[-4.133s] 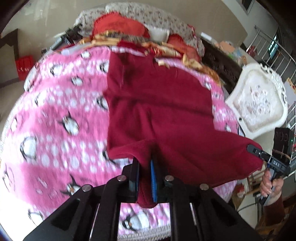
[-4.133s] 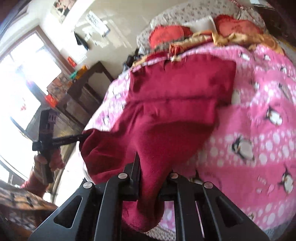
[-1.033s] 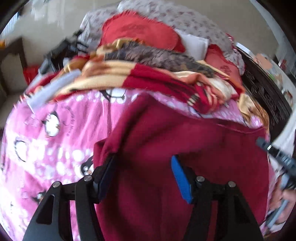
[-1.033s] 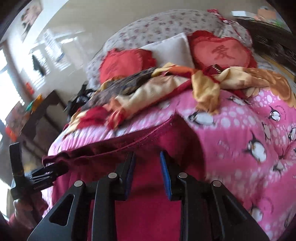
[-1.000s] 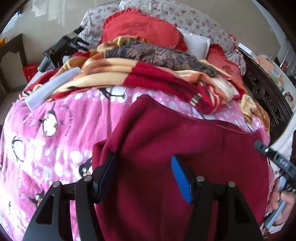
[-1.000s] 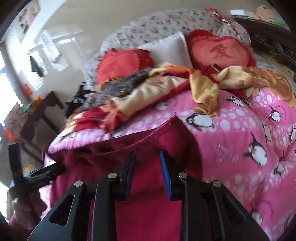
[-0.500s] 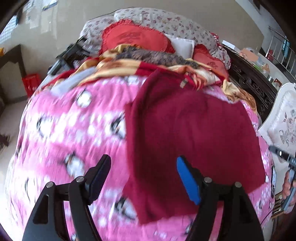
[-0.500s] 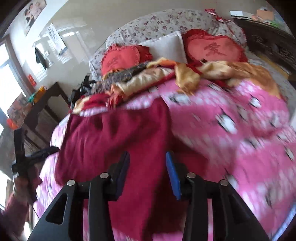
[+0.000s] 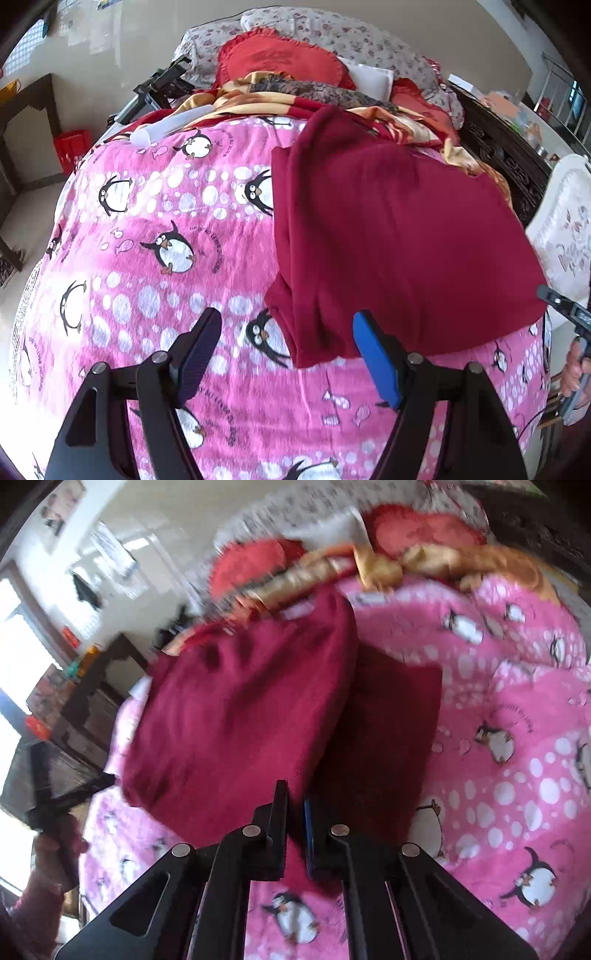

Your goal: Fold small clothes

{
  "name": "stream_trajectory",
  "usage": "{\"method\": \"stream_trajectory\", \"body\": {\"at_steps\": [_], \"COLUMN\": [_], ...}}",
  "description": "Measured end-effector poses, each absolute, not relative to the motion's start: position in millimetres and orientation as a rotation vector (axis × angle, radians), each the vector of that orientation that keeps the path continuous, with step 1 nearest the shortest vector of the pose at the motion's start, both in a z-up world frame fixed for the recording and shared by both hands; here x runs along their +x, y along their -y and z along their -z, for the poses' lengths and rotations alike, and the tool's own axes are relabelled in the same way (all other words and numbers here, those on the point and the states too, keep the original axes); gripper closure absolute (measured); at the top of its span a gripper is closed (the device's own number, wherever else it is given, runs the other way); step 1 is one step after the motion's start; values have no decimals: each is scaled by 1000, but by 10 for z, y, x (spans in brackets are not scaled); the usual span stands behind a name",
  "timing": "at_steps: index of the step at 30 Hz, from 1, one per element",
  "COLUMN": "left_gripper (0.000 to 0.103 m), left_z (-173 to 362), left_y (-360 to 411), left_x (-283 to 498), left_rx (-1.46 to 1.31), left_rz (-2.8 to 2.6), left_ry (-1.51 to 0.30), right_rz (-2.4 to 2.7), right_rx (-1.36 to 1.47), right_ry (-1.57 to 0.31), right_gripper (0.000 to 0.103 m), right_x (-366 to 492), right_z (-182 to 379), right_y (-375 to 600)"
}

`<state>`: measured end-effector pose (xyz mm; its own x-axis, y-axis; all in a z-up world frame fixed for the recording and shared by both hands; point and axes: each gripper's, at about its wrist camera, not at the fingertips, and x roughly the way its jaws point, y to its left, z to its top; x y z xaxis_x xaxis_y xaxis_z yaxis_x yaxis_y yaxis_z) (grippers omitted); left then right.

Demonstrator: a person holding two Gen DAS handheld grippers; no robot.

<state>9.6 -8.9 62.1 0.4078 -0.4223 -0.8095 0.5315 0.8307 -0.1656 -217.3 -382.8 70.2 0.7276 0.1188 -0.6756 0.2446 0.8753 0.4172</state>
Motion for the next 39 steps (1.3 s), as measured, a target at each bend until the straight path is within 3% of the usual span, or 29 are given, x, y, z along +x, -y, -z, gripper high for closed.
{"method": "stream_trajectory", "body": {"at_steps": [9,11,12,13,15,18,23,26,28,30,31,35,36,37,39], "left_gripper": [26,36,50,70,90,93,93,89,68,51,47,47,47,47,47], "left_z": [-352,-355,-339,-297,-215,-168,-163,-311,-437,-564,-605,-599,-552,-507,-392], "left_y": [269,287,300,318,350,304,193,150,147,173,203,379,423,447,480], "left_x": [173,193,196,204,201,120,11,35,79,135,161,264,282,298,324], "left_rx": [147,126,120,115,127,137,136,136,126,99,96,98,109,120,138], "left_rz": [617,643,655,675,685,677,684,669,661,642,626,590,574,562,541], "left_ry": [-1015,-1014,-1021,-1046,-1084,-1057,-1049,-1036,-1011,-964,-947,-943,-957,-970,-997], "right_rz": [128,137,143,154,164,181,221,247,287,304,315,323,330,336,338], "right_rx": [596,645,660,669,658,588,537,572,579,573,567,523,492,468,434], "right_ry": [-843,-808,-795,-781,-780,-795,-853,-779,-707,-684,-694,-766,-793,-802,-772], "right_gripper": [103,103,103,94,94,103,103,103,82,75,75,77,97,103,103], "right_x": [-2463,-2467,-2465,-2457,-2414,-2321,-2212,-2207,-2130,-1956,-1807,-1276,-1136,-1074,-1002], "right_z": [-354,-369,-378,-386,-382,-414,-320,-459,-608,-682,-693,-611,-591,-592,-659], "right_y": [3796,3868,3897,3928,3938,3893,3954,4101,4236,4327,4370,4478,4479,4463,4434]}}
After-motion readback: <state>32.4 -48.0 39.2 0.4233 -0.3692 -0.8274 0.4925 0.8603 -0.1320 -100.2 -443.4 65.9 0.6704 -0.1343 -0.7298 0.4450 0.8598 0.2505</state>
